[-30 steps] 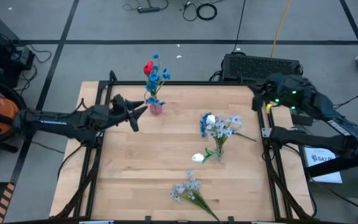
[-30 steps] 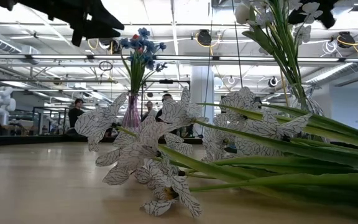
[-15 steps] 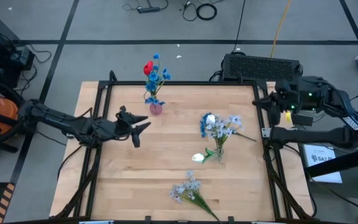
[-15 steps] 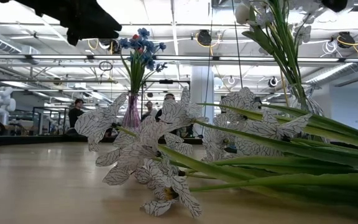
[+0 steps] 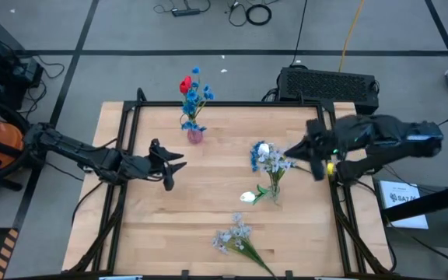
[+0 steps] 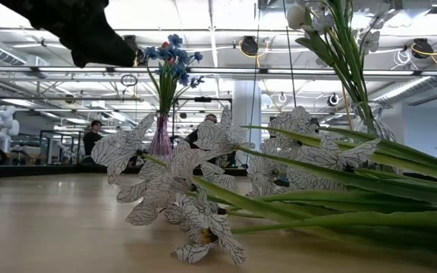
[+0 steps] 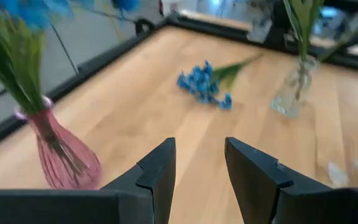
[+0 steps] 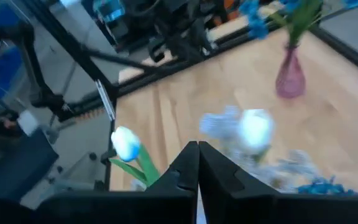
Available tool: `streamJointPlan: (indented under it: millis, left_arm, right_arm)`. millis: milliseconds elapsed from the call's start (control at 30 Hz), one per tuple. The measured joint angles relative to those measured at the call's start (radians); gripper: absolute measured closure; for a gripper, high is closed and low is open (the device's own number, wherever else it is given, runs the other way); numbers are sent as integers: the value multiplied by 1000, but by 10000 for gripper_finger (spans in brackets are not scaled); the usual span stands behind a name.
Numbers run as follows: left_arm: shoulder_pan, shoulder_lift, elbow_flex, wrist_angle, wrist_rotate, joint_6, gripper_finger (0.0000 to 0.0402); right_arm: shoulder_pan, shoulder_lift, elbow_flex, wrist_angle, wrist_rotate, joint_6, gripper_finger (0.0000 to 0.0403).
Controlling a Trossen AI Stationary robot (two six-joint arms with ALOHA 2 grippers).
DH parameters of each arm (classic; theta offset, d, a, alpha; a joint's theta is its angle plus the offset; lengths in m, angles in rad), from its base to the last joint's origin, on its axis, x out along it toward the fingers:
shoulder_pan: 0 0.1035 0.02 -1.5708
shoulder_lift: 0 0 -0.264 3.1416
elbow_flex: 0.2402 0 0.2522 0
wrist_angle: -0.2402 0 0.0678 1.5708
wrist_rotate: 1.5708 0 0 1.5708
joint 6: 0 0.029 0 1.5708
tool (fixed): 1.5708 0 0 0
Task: Sort flowers into vase by color
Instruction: Put the white flowers into the transparent vase
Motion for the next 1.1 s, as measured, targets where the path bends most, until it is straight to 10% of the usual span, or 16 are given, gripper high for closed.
streamJointPlan:
  millis: [567, 1100]
  left_arm:
    - [0, -29, 0, -112, 319, -2, 256]
    - [-53, -46, 0, -112, 434, -43, 256]
  right_arm:
    - [484, 554, 407, -186, 355, 495, 403]
    - [581, 916, 433, -266, 80, 1032, 403]
